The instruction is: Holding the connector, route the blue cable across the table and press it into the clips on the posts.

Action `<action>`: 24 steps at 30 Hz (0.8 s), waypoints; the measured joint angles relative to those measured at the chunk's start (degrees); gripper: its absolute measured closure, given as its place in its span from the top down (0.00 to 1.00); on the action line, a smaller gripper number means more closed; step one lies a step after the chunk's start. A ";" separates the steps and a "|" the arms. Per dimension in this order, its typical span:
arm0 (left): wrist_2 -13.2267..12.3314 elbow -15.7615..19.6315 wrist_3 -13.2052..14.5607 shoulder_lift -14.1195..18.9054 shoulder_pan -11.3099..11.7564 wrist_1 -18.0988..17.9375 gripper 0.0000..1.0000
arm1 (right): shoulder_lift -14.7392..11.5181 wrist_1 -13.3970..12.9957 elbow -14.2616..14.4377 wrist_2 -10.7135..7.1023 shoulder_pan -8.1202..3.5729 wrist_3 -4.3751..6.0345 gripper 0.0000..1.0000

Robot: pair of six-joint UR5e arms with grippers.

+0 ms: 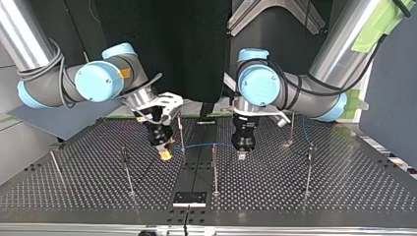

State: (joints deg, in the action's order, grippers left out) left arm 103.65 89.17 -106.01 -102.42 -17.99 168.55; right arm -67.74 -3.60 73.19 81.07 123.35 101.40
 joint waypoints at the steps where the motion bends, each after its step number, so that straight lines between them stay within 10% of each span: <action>1: -0.25 -0.09 -0.05 -0.01 0.04 -0.23 0.00 | 0.01 0.00 -0.11 -0.06 -0.08 0.00 0.00; 24: -3.39 -7.57 -0.51 -7.50 2.88 -0.26 0.00 | 0.34 -0.51 -1.11 -2.23 -4.65 0.43 0.00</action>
State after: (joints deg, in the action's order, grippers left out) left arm 100.26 81.59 -106.51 -109.92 -15.11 168.30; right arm -67.40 -4.12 72.08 78.85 118.71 101.83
